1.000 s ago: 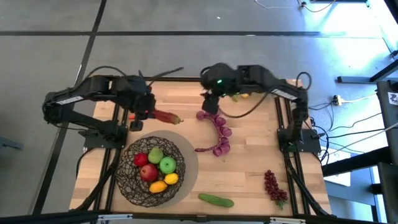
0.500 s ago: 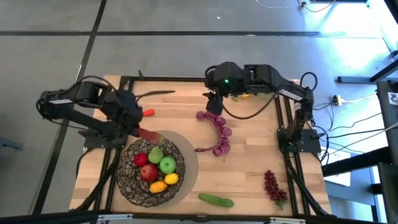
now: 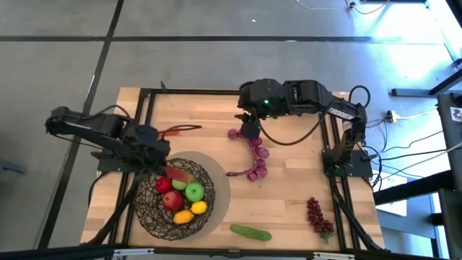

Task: Build produce basket
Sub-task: Put the red chili pepper into the black wire basket

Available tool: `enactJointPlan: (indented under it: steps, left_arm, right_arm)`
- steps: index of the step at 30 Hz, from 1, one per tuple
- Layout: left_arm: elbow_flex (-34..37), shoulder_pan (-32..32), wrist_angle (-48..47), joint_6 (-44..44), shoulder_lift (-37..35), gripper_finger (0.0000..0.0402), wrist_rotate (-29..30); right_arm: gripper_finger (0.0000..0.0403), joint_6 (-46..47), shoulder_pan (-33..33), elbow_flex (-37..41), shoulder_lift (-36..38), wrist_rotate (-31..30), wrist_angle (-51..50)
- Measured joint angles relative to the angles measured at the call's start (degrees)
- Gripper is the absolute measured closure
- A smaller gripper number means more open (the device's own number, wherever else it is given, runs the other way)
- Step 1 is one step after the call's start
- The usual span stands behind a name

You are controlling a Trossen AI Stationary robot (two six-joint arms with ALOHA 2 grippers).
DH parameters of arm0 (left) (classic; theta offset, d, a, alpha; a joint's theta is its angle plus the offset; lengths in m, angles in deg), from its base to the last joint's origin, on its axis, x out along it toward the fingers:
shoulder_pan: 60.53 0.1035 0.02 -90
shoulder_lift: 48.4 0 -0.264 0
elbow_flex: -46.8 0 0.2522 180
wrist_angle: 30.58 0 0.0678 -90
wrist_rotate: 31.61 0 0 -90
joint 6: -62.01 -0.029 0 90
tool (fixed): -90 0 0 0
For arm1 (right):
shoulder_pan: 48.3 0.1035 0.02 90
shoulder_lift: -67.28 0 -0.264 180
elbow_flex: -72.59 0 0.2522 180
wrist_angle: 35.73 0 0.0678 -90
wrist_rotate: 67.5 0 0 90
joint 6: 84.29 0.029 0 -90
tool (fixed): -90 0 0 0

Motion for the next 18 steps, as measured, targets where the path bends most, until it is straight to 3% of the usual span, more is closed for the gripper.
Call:
enactJointPlan:
  steps: [11,18]
  left_arm:
    - [19.0,-0.4,30.3,3.5,-1.2,0.0332,2.7]
    - [20.5,-0.5,28.4,7.9,-1.7,0.0333,4.6]
  right_arm:
    - [0.0244,-0.2,1.0,0.0,0.0,0.0,0.9]
    - [0.0244,-3.0,1.0,0.0,0.0,0.0,0.8]
